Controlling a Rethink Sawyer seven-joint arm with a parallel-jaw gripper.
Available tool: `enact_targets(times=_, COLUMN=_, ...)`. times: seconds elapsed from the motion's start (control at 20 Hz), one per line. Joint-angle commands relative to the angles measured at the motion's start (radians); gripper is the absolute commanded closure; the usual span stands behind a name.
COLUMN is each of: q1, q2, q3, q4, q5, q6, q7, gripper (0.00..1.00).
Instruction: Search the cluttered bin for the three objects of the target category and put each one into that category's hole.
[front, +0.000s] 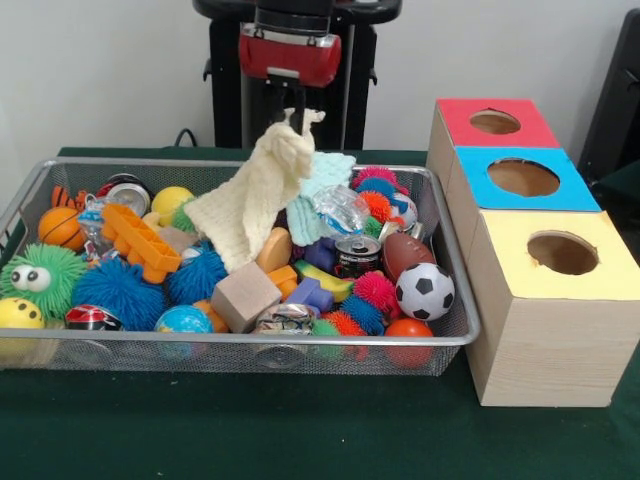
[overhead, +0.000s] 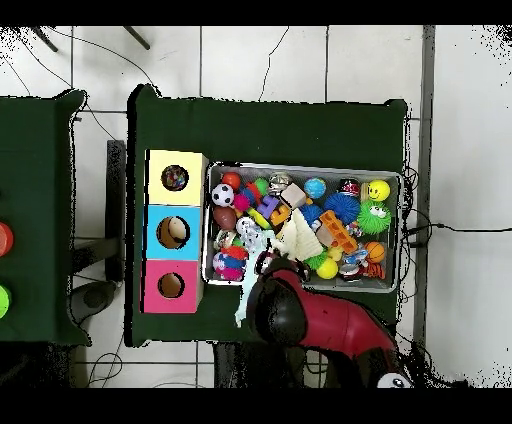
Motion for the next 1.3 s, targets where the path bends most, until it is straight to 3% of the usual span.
enact_targets(times=0.05, q1=-0.061, q2=0.052, q3=0.056, q4=0.032, q5=0.005, q6=-0.01, q7=0.138, gripper=1.0)
enact_targets(times=0.45, q1=-0.069, q2=0.085, q3=0.061, q4=-0.015, q5=-0.014, q6=-0.001, q7=0.106, gripper=1.0)
enact_targets(times=0.5, q1=-0.086, q2=0.084, q3=0.076, q4=-0.008, q5=-0.028, q6=-0.039, q7=0.106, gripper=0.0)
enact_targets(times=0.65, q1=-0.108, q2=0.079, q3=0.094, q4=-0.008, q5=-0.035, q6=-0.05, q7=0.101, gripper=0.0)
enact_targets(times=0.75, q1=-0.076, q2=0.05, q3=0.065, q4=-0.038, q5=-0.036, q6=0.029, q7=0.064, gripper=0.0)
enact_targets(times=0.85, q1=-0.091, q2=0.039, q3=0.08, q4=-0.035, q5=-0.032, q6=0.049, q7=0.055, gripper=0.0)
enact_targets(times=1.1, q1=-0.161, q2=0.038, q3=0.145, q4=-0.039, q5=-0.037, q6=0.084, q7=0.012, gripper=0.0)
enact_targets(times=1.3, q1=-0.265, q2=0.062, q3=0.231, q4=-0.041, q5=-0.054, q6=0.096, q7=-0.033, gripper=0.0)
